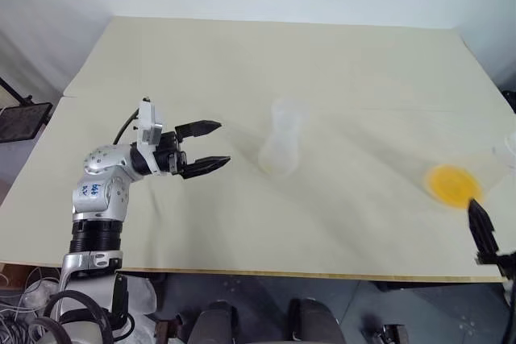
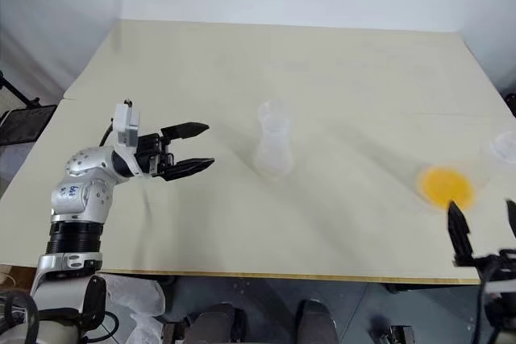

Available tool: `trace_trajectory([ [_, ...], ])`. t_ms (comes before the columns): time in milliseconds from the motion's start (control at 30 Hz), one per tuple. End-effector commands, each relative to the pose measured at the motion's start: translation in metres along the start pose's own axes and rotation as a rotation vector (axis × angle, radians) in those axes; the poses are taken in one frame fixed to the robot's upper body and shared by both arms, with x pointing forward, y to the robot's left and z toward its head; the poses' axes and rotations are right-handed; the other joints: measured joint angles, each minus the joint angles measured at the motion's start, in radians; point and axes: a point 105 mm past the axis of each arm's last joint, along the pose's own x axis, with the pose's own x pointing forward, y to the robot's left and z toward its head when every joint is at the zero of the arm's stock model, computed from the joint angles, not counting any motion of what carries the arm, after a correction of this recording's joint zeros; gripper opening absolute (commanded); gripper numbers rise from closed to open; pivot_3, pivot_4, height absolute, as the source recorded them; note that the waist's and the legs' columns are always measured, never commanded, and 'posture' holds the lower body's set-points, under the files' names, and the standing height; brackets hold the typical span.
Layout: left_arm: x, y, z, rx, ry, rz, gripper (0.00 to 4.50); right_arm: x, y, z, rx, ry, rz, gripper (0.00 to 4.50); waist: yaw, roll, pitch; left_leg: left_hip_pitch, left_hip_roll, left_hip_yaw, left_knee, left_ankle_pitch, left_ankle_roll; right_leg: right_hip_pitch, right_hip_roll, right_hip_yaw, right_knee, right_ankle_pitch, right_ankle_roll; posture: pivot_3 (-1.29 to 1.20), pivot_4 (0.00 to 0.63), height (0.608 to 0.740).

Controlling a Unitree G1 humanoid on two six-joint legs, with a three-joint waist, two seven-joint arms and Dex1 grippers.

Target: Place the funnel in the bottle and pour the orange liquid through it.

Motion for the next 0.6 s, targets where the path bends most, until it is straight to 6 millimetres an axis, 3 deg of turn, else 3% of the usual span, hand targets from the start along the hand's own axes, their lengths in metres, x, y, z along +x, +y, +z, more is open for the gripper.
trace_trajectory([
  [33, 0.006, -0.009, 0.008, 0.029, -0.015, -0.042, 4.48, 0.003, -0.01, 0.006, 0.017, -0.017, -0.045, 4.5, -0.005, 0.0, 0.0, 0.0, 0.0, 0.0, 0.0, 0.0, 0.0, 0.0, 0.0, 0.001, 0.0, 0.0, 0.0, 0.0, 0.15, 0.74],
  [167, 0.007, -0.013, 0.009, 0.025, -0.021, -0.047, 4.48, 0.021, -0.015, 0.007, 0.026, 0.003, -0.045, 4.5, -0.01, 0.001, 0.0, 0.006, 0.001, 0.004, -0.002, 0.0, 0.0, 0.001, 0.001, 0.007, 0.0, 0.0, 0.0, 0.0, 0.15, 0.74],
  [400, 0.009, -0.018, 0.012, 0.025, -0.026, -0.052, 4.48, 0.068, -0.045, 0.017, 0.055, 0.001, -0.133, 4.5, -0.004, 0.002, -0.001, 0.008, 0.001, 0.007, -0.004, 0.0, 0.0, 0.001, 0.001, 0.01, 0.0, 0.0, 0.0, 0.0, 0.15, 0.74],
  [600, 0.008, -0.018, 0.016, 0.028, -0.027, -0.051, 4.48, 0.09, -0.042, 0.023, 0.115, -0.016, -0.1, 4.5, -0.003, 0.003, -0.001, 0.008, 0.001, 0.006, -0.005, 0.0, 0.0, 0.001, 0.001, 0.009, 0.0, 0.0, 0.0, 0.0, 0.15, 0.74],
])
